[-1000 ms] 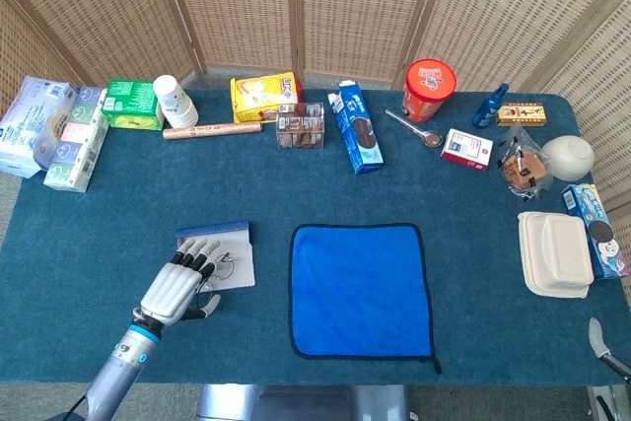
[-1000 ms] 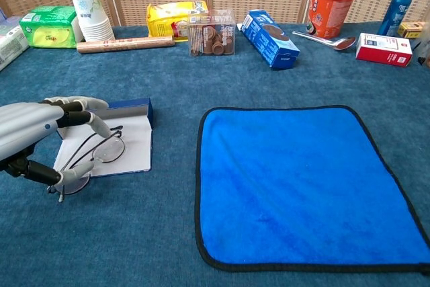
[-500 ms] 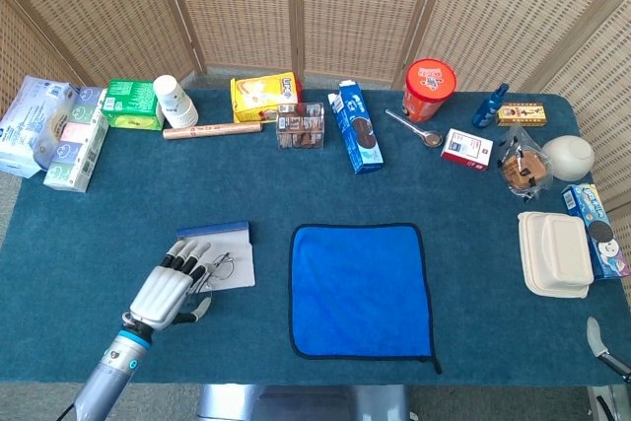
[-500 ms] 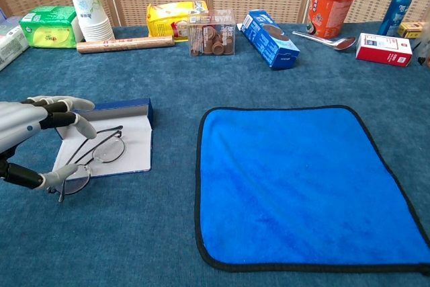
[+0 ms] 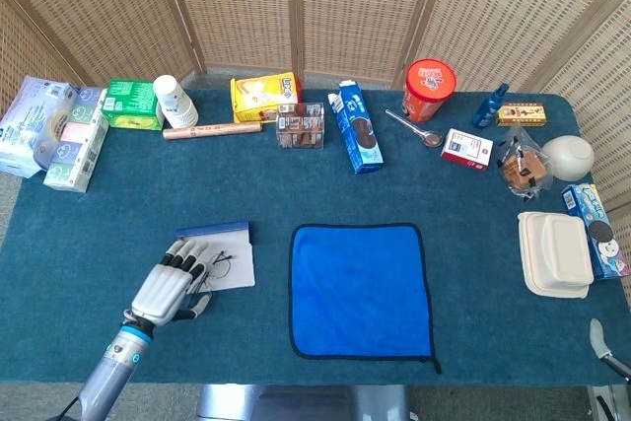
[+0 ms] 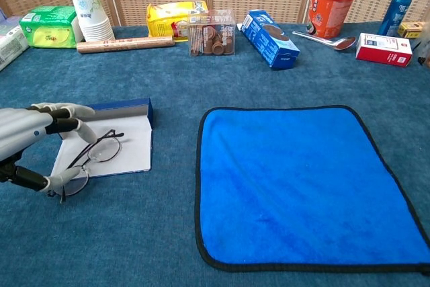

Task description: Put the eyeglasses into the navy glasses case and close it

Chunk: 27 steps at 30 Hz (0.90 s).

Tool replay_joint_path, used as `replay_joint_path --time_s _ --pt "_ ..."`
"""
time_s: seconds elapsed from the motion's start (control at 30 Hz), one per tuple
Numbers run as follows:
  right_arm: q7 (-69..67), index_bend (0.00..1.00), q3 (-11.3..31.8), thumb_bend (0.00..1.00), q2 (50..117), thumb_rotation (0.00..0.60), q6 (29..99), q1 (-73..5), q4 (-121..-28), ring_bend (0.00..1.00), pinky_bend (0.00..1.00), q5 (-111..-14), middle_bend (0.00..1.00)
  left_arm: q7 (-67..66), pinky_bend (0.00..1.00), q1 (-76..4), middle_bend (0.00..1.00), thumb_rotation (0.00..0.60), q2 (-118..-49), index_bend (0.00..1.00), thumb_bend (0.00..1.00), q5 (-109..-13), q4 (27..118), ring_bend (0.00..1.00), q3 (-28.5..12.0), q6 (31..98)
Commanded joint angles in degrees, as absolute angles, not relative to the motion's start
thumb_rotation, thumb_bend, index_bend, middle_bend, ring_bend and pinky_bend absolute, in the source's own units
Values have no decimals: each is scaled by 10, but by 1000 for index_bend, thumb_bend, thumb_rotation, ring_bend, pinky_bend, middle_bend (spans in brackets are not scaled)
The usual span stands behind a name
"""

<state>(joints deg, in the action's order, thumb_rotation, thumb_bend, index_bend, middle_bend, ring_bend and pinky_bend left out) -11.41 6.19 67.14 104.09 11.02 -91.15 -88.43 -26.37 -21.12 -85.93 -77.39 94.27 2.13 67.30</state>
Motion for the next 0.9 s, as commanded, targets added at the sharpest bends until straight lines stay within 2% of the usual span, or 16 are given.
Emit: replay_joint_path --time_s 0.03,0.13,0.27,0.47,0.7,0.9 --pt "-114 41 62 366 671 338 1041 110 -912 0 101 -885 124 -247 36 -211 74 407 -855 252 361 -798 949 0 20 685" --pt "-113 41 61 366 672 340 1040 109 -912 0 101 -886 124 -228 32 -214 78 407 -844 257 363 -811 962 0 28 675" --pt "-113 41 61 368 673 337 1039 108 -912 0 101 -887 125 -200 25 -226 76 408 -813 274 364 -817 989 0 52 630" --pt "-111 41 62 368 672 340 1040 106 -915 0 101 -890 124 -213 15 -238 66 405 -772 296 366 -819 1014 0 74 595" --pt "-110 40 61 366 676 338 1036 102 -915 0 101 -893 124 -231 7 -232 60 394 -740 310 368 -825 1029 0 83 605" --pt "-112 40 61 367 677 341 1033 100 -913 0 101 -894 124 -296 8 -206 58 385 -785 282 368 -815 993 0 58 665"
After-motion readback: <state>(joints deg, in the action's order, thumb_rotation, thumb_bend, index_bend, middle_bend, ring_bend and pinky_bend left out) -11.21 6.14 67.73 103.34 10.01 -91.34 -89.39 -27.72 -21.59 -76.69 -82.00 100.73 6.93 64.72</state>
